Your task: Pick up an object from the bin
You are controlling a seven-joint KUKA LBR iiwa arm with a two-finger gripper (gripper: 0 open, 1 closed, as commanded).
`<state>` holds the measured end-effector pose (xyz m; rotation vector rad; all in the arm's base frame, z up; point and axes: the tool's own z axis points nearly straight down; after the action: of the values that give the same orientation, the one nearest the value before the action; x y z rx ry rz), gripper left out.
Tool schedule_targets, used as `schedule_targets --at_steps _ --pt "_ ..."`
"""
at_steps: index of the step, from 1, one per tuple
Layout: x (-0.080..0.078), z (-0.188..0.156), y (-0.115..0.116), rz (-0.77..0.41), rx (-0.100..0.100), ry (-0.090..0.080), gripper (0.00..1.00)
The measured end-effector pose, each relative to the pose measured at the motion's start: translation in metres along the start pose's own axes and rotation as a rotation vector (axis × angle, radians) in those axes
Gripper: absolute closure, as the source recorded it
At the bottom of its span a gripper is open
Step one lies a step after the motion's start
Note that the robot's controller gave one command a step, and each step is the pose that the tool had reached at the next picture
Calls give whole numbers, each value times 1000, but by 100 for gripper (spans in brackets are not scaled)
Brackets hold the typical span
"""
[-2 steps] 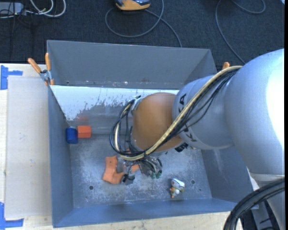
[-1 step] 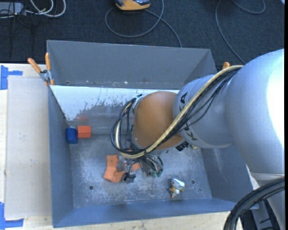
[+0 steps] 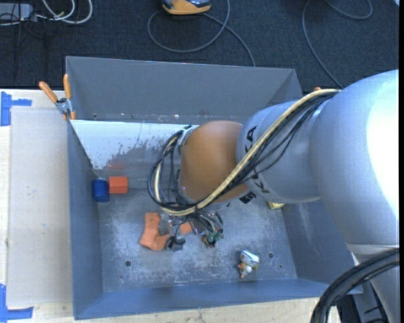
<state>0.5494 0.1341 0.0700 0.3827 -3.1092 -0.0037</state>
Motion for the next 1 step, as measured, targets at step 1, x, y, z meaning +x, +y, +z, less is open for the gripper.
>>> schedule_targets --at_steps 1 --pt "-2 -3 2 17 -1 0 100"
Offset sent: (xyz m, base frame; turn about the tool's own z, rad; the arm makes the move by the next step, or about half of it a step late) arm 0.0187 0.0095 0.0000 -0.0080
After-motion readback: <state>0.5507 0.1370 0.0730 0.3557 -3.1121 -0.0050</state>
